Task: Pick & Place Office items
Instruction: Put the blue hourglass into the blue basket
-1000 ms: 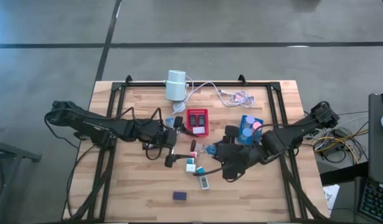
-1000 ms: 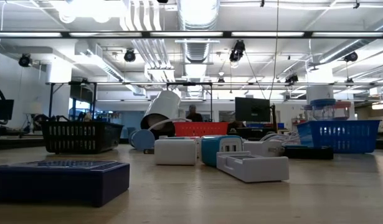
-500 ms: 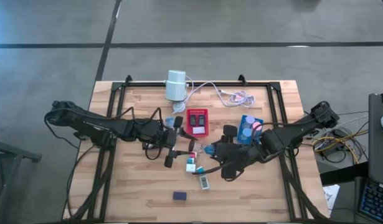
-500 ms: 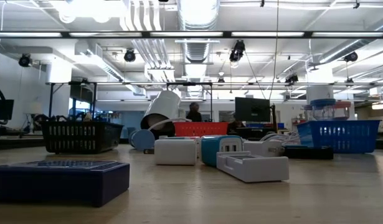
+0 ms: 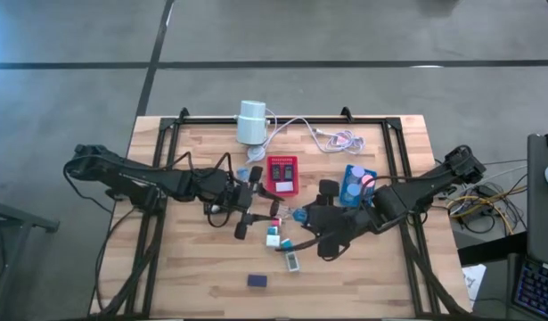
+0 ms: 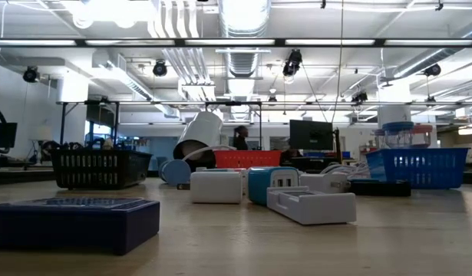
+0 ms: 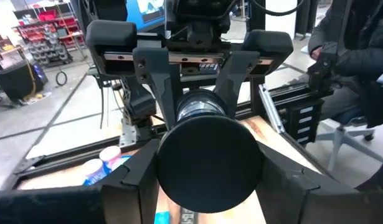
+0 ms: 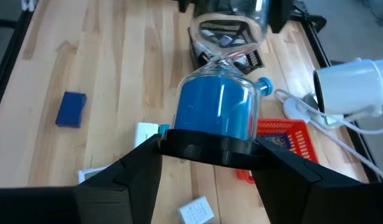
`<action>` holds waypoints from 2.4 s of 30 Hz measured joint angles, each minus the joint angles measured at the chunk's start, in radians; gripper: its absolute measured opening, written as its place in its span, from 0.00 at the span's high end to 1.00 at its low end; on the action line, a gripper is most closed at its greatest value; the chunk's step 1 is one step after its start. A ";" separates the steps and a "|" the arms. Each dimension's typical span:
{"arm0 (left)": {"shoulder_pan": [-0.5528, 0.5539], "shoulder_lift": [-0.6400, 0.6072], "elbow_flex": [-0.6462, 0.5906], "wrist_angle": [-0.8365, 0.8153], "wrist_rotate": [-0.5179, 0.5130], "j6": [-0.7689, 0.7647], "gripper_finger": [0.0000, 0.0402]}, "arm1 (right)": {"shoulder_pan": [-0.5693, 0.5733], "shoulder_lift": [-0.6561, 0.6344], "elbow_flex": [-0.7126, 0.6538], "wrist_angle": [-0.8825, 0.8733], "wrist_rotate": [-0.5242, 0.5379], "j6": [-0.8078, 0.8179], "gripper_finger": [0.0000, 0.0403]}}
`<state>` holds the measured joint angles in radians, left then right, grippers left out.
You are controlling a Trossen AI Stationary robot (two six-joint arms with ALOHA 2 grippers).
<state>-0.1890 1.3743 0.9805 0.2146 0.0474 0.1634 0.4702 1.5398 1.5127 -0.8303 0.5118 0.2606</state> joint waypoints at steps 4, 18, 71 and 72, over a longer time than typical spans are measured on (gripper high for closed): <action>0.000 -0.001 0.007 -0.004 0.037 -0.058 0.52 | 0.002 0.000 0.001 0.002 0.008 -0.073 0.31; -0.002 -0.141 -0.003 -0.032 0.048 -0.150 0.52 | 0.074 -0.002 -0.017 -0.002 0.351 -0.170 0.15; 0.017 -0.279 -0.218 0.084 0.012 -0.313 0.51 | -0.038 0.103 -0.517 1.693 0.189 -1.539 0.18; 0.017 -0.279 -0.218 0.082 0.012 -0.313 0.51 | -0.040 0.109 -0.512 1.694 0.189 -1.539 0.18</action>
<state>-0.1722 1.0950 0.7624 0.2970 0.0593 -0.1494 0.4297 1.6489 1.0010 0.8638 0.7007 -1.2787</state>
